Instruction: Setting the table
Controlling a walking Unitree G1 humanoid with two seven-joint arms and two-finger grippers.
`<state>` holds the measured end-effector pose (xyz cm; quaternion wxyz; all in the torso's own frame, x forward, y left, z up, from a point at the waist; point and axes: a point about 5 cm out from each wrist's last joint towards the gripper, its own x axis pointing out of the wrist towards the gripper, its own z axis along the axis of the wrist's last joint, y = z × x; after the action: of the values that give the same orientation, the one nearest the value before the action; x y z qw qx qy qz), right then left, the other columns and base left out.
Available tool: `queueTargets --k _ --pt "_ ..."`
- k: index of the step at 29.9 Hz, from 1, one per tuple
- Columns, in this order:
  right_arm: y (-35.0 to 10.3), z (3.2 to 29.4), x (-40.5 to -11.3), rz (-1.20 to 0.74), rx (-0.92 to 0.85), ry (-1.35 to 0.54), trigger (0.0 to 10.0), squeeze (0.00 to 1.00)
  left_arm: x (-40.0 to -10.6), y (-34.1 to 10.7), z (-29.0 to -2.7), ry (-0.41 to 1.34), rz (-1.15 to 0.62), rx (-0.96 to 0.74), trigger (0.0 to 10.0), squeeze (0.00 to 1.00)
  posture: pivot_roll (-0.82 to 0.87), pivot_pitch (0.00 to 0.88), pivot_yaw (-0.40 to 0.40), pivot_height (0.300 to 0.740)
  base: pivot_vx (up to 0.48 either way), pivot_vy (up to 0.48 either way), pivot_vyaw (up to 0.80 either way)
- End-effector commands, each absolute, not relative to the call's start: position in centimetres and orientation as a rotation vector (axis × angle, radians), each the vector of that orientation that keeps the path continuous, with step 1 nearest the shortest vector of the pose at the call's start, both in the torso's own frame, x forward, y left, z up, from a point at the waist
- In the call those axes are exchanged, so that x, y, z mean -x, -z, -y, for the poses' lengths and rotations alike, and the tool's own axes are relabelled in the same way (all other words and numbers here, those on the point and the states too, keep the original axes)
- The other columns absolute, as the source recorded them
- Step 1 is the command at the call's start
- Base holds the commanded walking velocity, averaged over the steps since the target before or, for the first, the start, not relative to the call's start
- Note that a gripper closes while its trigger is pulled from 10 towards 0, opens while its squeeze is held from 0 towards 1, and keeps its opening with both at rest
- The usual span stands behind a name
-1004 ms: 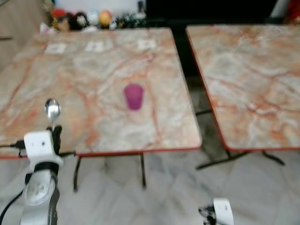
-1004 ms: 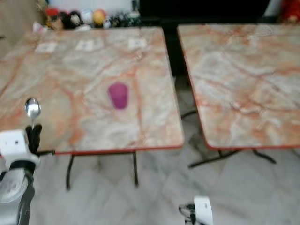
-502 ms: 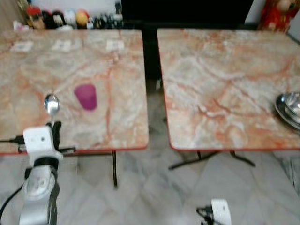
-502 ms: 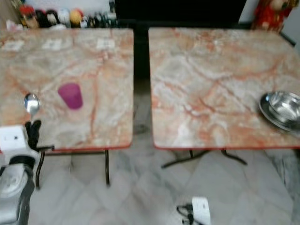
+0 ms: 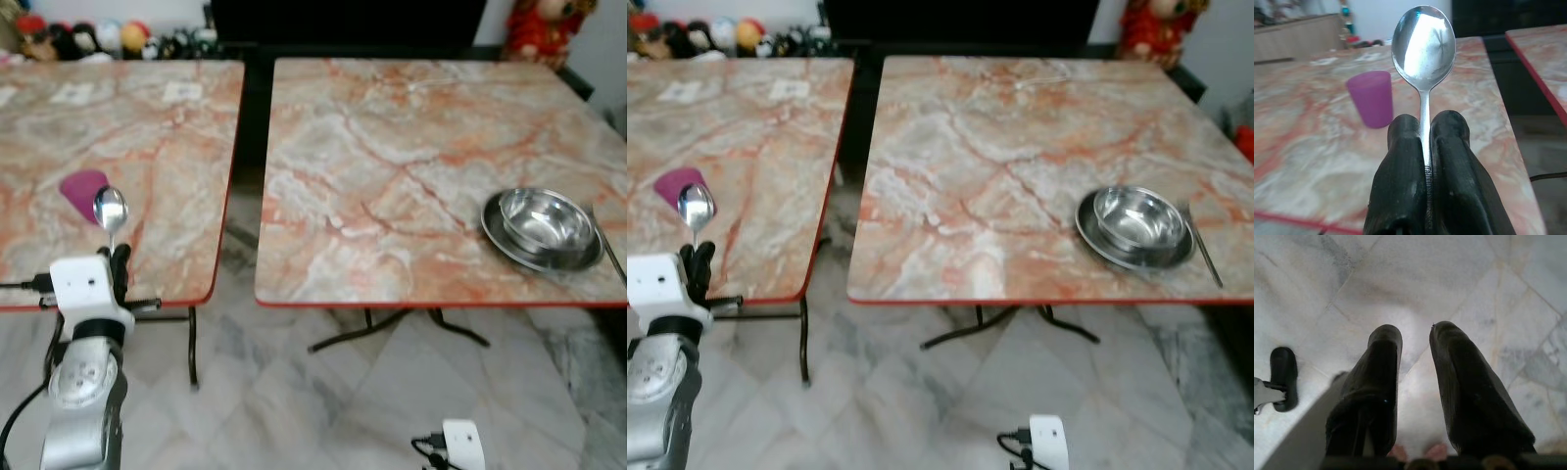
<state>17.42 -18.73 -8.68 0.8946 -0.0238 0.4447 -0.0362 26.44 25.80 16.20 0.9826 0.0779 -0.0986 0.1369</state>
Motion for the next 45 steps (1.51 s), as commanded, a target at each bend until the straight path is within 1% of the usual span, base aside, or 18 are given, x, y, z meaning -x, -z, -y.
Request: queueTargets --k 1,15,30,45 --pt "8.8 19.3 -16.9 -0.934 0.047 0.102 10.0 0.00 -26.4 -16.2 -25.6 -0.270 0.200 -0.154 10.0 0.00 -0.03 0.085 0.026 0.740 0.000 -0.458 0.00" --pt "9.0 19.0 -16.7 -0.937 0.035 0.104 10.0 0.00 -26.6 -16.4 -25.4 -0.244 0.202 -0.163 10.0 0.00 -0.03 0.065 0.039 0.740 0.000 -0.455 0.00" --pt "9.0 19.0 -16.5 -0.936 0.029 0.115 10.0 0.00 -26.9 -16.1 -24.6 -0.197 0.193 -0.166 10.0 0.00 -0.04 0.046 0.040 0.740 0.000 -0.454 0.00" --pt "8.9 19.1 -16.7 -0.934 0.022 0.127 10.0 0.00 -27.0 -15.9 -24.1 -0.168 0.188 -0.162 10.0 0.00 -0.03 0.075 0.036 0.740 0.000 -0.452 0.00"
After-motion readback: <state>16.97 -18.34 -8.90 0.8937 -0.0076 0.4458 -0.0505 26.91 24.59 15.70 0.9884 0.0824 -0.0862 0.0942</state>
